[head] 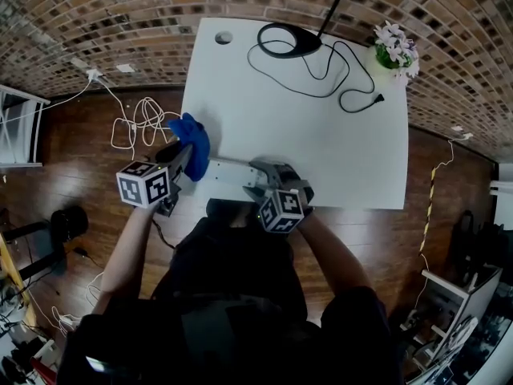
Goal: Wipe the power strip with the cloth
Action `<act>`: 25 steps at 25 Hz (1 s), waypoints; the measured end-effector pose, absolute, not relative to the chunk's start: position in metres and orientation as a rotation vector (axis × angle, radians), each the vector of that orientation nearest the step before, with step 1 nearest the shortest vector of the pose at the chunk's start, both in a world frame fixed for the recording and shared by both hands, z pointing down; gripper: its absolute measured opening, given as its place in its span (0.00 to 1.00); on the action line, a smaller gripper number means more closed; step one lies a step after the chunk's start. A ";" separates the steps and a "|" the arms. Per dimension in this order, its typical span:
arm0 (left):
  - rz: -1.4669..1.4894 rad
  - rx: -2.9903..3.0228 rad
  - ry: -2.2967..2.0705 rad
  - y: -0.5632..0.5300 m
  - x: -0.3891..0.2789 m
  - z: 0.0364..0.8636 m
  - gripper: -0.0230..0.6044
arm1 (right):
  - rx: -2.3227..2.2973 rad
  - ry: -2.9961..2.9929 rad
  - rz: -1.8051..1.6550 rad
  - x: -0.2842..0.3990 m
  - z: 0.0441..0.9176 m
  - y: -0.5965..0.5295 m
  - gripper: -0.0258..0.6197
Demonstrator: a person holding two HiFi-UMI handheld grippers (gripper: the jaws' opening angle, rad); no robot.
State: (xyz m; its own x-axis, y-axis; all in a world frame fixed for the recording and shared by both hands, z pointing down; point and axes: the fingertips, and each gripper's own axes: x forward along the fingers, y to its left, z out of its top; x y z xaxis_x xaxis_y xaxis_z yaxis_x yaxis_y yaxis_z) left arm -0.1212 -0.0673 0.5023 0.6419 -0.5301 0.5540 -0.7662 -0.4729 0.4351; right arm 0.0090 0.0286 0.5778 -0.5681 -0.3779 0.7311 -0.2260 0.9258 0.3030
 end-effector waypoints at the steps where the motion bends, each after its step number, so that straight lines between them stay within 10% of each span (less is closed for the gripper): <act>1: 0.448 2.197 -0.986 -0.067 -0.121 0.501 0.17 | 0.415 -2.180 -0.274 0.008 0.578 0.029 0.47; 25: 0.668 2.274 -0.750 -0.014 -0.086 0.524 0.18 | 0.585 -1.829 -0.726 0.043 0.563 0.008 0.45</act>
